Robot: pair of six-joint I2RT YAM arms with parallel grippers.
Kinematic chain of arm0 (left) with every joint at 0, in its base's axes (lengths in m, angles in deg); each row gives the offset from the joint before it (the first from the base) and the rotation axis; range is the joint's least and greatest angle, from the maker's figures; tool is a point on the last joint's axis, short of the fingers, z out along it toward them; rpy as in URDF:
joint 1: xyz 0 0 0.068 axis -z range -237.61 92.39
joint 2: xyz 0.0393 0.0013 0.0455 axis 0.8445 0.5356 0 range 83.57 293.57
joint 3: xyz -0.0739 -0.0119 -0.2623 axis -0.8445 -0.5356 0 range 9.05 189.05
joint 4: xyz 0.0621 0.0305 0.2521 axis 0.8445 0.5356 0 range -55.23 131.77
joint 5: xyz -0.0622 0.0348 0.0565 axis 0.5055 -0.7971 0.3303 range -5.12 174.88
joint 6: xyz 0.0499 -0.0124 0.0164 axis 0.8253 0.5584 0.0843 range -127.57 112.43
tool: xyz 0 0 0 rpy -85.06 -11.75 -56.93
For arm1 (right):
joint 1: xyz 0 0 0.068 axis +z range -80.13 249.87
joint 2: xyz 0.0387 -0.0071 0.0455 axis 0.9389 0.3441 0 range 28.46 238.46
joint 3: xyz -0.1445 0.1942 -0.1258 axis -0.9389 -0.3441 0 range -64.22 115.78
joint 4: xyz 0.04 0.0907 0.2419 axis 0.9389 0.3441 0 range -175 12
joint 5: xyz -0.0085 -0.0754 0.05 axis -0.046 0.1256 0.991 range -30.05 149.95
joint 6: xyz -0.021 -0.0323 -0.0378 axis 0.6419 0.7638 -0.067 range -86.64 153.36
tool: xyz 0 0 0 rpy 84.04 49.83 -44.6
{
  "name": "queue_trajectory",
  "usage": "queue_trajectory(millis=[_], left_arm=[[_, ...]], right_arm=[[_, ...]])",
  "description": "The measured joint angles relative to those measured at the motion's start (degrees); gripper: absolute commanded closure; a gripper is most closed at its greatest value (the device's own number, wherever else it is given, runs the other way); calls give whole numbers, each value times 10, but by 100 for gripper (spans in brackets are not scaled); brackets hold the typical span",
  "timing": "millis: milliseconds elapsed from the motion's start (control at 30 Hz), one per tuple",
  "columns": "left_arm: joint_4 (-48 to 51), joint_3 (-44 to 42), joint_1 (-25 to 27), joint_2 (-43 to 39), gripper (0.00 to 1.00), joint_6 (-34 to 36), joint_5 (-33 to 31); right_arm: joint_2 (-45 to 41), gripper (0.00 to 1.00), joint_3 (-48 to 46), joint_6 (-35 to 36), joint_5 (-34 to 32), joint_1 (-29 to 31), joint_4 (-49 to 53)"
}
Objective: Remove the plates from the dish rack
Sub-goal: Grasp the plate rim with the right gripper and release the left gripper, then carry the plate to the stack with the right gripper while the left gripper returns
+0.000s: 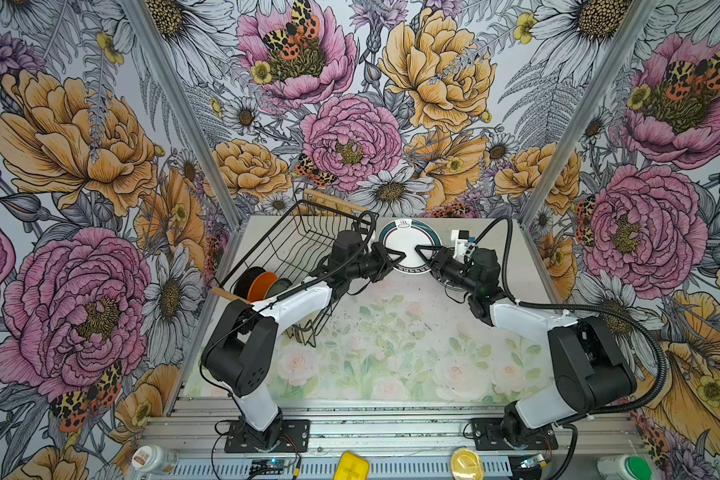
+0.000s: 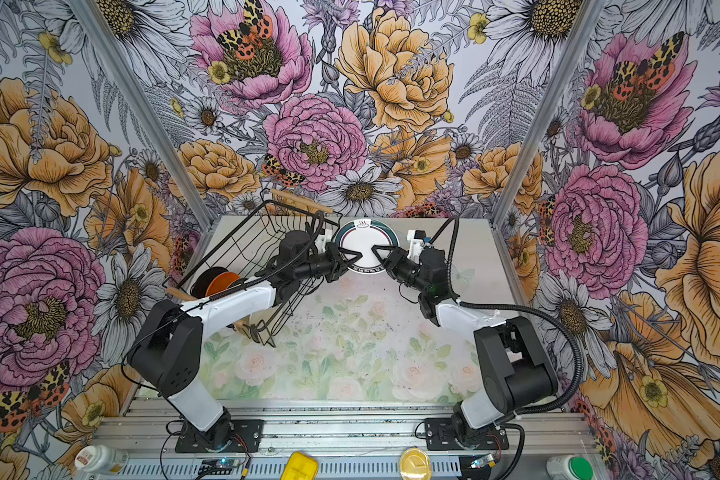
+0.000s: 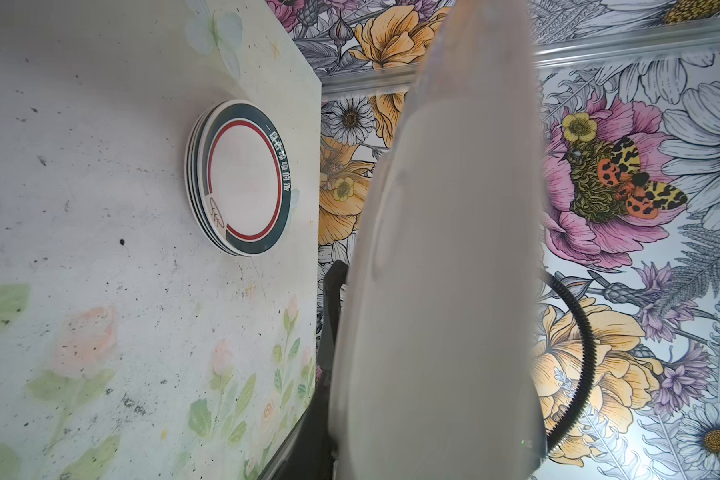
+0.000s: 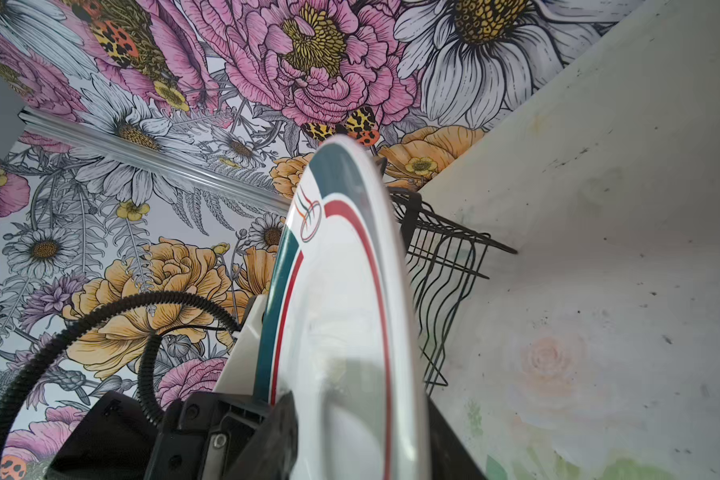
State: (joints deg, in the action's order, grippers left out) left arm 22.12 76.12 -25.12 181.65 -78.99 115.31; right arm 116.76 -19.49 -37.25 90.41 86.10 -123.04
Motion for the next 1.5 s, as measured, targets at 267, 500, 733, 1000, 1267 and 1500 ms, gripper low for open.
queue_trajectory(millis=[267, 500, 733, 1000, 1267, 1500], left_arm=[[-1, 12, 0, 14, 94, 5, 4], [-4, 13, 0, 17, 71, -1, 11], [-19, 13, -3, 18, 48, -3, 24], [-18, 12, -17, 2, 37, 15, 26], [106, 25, -22, -56, 36, 127, 22], [353, 91, -52, -146, 35, 291, -104]], right_arm=[[5, 81, 0, -11, -7, -2, -6], [3, 89, -1, -24, -9, -3, -21], [-10, 100, -5, -4, -6, -5, -8], [-73, 100, 2, 64, 13, -53, 79], [-159, 100, 88, 247, 27, -156, 235], [-265, 100, 59, 364, -82, -200, 281]])
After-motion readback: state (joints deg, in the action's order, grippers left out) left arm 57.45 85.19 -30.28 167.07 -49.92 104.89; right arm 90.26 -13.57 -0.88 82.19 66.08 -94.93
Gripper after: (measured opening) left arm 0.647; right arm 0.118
